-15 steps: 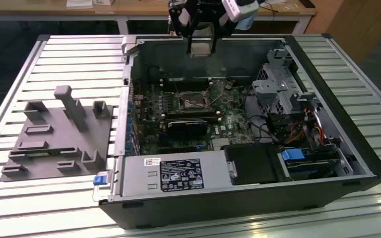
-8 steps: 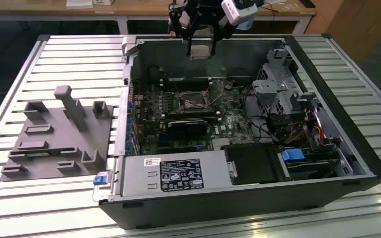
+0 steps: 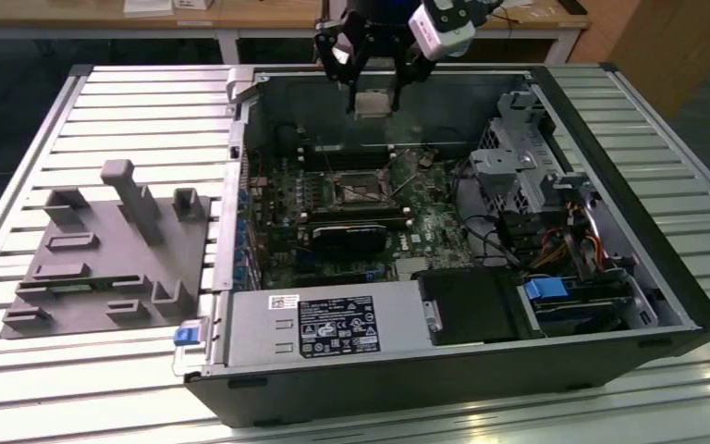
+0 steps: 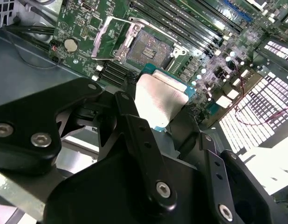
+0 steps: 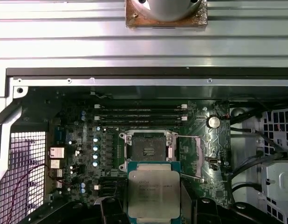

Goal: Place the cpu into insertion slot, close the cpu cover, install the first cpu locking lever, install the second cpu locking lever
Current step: 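Place the cpu into insertion slot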

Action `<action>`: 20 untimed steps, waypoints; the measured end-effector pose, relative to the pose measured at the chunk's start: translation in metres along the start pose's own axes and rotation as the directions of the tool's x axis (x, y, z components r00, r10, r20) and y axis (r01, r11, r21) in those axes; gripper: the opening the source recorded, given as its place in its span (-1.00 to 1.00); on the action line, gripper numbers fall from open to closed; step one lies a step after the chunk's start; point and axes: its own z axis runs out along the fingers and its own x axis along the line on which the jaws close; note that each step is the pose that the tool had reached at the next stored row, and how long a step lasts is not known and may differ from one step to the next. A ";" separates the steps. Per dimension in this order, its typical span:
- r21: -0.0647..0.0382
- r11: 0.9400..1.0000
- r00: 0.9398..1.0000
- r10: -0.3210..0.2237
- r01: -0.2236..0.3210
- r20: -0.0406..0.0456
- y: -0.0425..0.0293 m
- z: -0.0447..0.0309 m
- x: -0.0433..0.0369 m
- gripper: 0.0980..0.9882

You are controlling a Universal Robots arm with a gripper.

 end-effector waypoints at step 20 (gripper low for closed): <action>0.000 1.000 1.000 0.010 -0.010 0.010 -0.0022 0.0226 0.0044 -0.01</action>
